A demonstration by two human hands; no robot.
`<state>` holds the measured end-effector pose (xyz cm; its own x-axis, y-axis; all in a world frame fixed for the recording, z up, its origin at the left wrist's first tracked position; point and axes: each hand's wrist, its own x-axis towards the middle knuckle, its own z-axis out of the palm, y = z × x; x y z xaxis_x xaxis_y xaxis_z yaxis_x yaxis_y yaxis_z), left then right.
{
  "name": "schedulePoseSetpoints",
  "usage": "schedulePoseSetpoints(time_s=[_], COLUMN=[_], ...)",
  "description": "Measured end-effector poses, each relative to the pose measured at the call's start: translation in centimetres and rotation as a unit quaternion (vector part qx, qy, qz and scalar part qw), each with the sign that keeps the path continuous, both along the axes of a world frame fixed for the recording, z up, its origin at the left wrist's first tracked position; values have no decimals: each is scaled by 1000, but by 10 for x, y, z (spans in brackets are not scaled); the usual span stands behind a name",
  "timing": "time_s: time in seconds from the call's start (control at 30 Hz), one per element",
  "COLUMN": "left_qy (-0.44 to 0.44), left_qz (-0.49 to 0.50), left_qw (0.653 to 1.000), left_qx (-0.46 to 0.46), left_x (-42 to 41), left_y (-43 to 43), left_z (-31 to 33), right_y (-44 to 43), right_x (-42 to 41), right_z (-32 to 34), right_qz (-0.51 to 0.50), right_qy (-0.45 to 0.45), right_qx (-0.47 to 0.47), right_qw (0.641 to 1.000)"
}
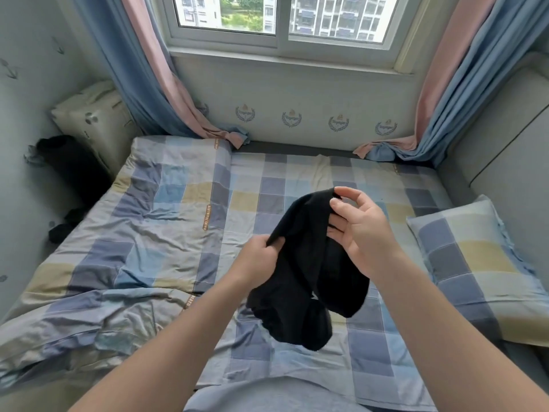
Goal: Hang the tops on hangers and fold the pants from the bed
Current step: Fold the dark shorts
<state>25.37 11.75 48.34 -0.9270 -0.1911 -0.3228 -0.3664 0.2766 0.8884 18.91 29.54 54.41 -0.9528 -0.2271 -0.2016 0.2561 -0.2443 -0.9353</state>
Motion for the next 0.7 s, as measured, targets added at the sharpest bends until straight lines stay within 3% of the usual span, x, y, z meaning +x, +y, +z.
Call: schedulePoseSetpoints(time_s=[0.2, 0.4, 0.57, 0.7], left_qy=[-15, 27, 26, 34], left_qz=[102, 144, 123, 139], left_qw=[992, 975, 954, 932], left_qx=[68, 165, 272, 332], left_x=[-2, -12, -21, -29], left_y=[-3, -4, 0, 2], left_z=[19, 46, 64, 68], right_y=[4, -2, -13, -8], right_x=[10, 35, 48, 42], right_z=[-14, -39, -69, -88], right_qz=[42, 137, 254, 197], right_qy=[4, 97, 29, 25], right_qx=[73, 227, 230, 281], right_qw=[996, 959, 939, 939])
